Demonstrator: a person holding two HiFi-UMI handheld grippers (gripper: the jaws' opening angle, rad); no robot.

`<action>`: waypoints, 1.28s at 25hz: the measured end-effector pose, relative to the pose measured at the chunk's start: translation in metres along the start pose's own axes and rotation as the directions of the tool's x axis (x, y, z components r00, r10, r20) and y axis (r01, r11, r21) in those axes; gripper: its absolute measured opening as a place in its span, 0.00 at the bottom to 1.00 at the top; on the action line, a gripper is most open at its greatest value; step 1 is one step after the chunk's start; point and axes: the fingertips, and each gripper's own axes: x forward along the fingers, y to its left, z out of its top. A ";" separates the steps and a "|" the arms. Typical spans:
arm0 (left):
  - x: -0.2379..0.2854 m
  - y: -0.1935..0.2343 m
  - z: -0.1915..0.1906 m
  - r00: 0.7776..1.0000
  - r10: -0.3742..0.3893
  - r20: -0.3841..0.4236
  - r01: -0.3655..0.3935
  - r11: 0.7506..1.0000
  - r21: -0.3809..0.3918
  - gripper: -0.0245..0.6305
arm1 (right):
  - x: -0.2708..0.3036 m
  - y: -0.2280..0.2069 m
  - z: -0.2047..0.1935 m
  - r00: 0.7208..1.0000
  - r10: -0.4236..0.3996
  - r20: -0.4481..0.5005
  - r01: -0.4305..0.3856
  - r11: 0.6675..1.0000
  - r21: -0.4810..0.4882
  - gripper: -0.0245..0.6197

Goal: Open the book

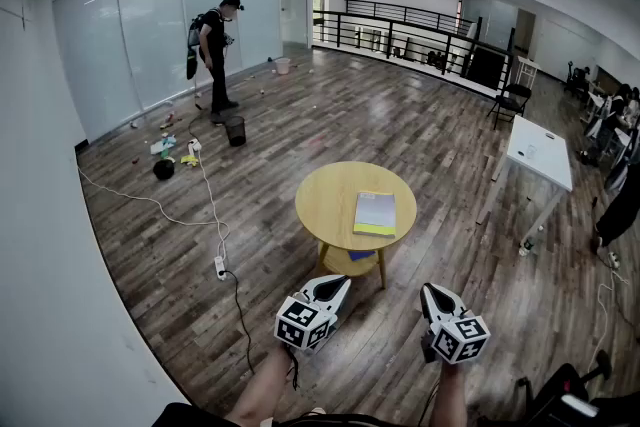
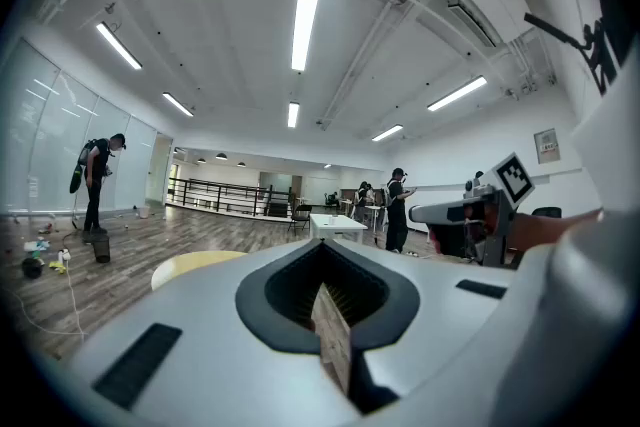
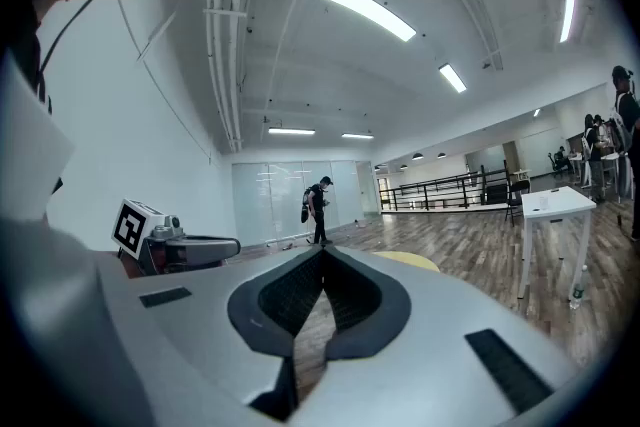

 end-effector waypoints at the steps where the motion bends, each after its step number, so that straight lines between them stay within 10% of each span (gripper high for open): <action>1: -0.001 0.002 -0.001 1.000 -0.002 0.000 0.002 1.000 0.001 0.04 | 0.001 0.001 -0.002 1.000 -0.003 0.000 0.003 1.000 0.001 0.04; 32: 0.054 0.096 -0.003 1.000 0.007 -0.008 -0.007 1.000 -0.011 0.04 | 0.110 -0.033 -0.007 1.000 0.009 -0.022 -0.008 1.000 0.023 0.04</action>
